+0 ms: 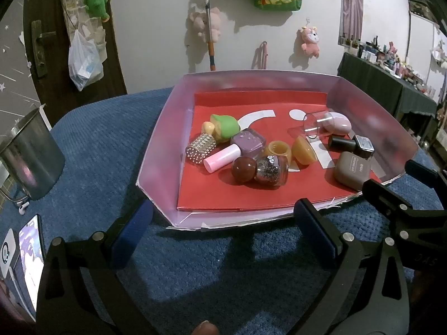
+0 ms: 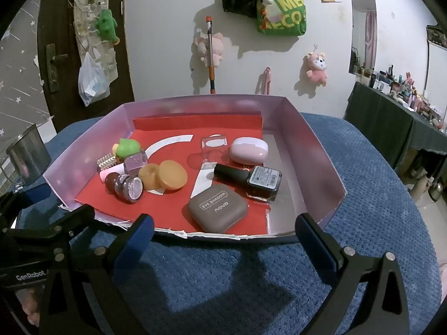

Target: Organize rigid objects

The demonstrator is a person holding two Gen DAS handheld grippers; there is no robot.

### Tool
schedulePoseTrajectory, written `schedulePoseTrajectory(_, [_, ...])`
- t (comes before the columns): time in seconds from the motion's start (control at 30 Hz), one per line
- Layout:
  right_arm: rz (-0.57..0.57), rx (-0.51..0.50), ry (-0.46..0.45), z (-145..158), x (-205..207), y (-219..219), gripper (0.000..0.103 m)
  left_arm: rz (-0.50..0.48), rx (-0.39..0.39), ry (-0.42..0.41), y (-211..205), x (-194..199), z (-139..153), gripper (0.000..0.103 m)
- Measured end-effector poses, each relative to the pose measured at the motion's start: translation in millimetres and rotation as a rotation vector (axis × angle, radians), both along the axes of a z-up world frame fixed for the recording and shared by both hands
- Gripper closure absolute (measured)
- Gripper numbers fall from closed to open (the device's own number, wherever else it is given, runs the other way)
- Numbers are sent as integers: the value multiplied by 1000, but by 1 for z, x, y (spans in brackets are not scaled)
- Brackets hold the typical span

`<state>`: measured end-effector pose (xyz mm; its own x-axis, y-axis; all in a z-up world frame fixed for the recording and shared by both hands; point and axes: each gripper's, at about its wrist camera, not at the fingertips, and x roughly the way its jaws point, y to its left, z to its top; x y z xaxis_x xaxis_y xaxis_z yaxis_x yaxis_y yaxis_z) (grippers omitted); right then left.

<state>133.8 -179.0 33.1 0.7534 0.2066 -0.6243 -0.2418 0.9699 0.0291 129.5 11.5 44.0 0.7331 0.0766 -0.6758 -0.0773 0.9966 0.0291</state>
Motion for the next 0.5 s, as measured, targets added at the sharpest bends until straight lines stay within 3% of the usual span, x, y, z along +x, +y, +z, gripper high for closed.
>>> schedulePoseTrajectory(0.5, [36,18,-10,15,-20,-9,0,-30,-47,-1,-1,-22,6,0])
